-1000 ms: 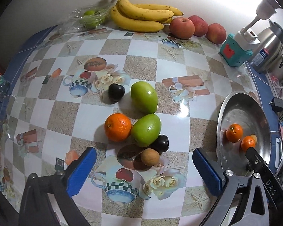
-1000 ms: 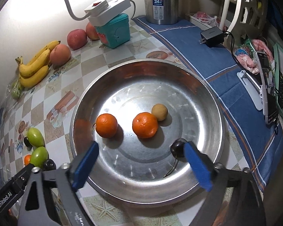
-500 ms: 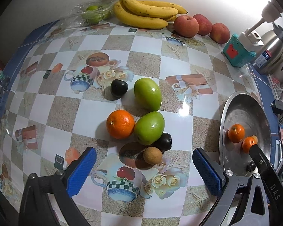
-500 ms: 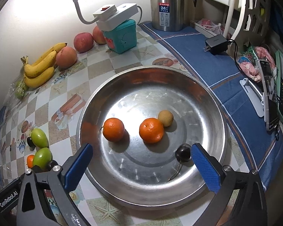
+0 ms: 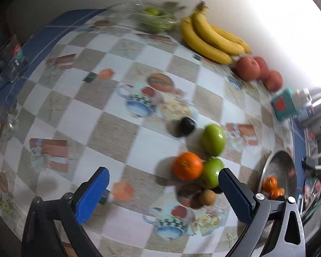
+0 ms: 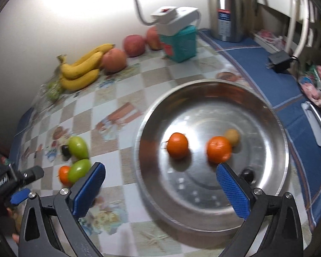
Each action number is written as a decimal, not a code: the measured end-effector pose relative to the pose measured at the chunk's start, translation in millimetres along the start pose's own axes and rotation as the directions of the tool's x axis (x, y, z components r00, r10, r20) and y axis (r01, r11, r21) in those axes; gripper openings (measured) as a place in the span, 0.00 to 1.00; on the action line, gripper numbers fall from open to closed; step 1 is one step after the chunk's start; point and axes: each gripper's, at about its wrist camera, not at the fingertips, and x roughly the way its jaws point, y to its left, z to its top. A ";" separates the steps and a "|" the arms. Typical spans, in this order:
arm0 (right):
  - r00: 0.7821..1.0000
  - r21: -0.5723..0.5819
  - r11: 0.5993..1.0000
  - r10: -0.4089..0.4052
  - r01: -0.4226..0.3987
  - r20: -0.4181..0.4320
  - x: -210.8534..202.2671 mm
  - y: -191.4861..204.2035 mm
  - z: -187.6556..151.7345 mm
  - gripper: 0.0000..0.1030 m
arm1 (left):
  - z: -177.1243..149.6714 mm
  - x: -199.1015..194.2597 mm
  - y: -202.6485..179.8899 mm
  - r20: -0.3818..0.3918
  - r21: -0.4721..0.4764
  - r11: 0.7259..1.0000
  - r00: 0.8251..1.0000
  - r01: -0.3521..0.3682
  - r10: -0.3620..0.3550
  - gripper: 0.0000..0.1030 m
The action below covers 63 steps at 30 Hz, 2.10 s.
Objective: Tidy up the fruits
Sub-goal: 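Move the right tool back to the fruit cluster toward the brown fruit, then grasp the brown fruit with the right tool while the left tool grasps an orange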
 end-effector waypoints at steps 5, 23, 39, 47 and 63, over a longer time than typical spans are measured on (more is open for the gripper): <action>0.998 -0.056 0.997 0.052 -0.053 -0.019 2.2 28.3 -7.4 1.00 | 12.2 -8.0 26.6 0.035 -0.036 0.998 0.998 -0.041 0.043 1.00; 0.974 -0.166 0.976 0.106 -0.141 -0.201 35.8 95.0 -35.2 1.00 | 10.7 23.2 23.0 -0.074 0.040 0.999 0.997 -0.023 0.025 1.00; 0.962 -0.205 0.974 0.043 -0.101 -0.270 69.2 110.8 -45.5 1.00 | 10.2 52.8 21.6 -0.154 0.060 0.998 0.987 -0.037 0.046 1.00; 0.967 -0.219 0.975 -0.011 -0.047 -0.255 76.1 113.2 -44.3 0.99 | 13.9 49.3 21.6 -0.143 0.048 0.999 0.989 -0.020 0.027 1.00; 0.968 -0.247 0.965 0.027 -0.091 -0.251 75.0 125.4 -47.2 0.40 | 11.7 55.0 3.5 -0.173 0.041 0.997 0.983 0.068 -0.060 1.00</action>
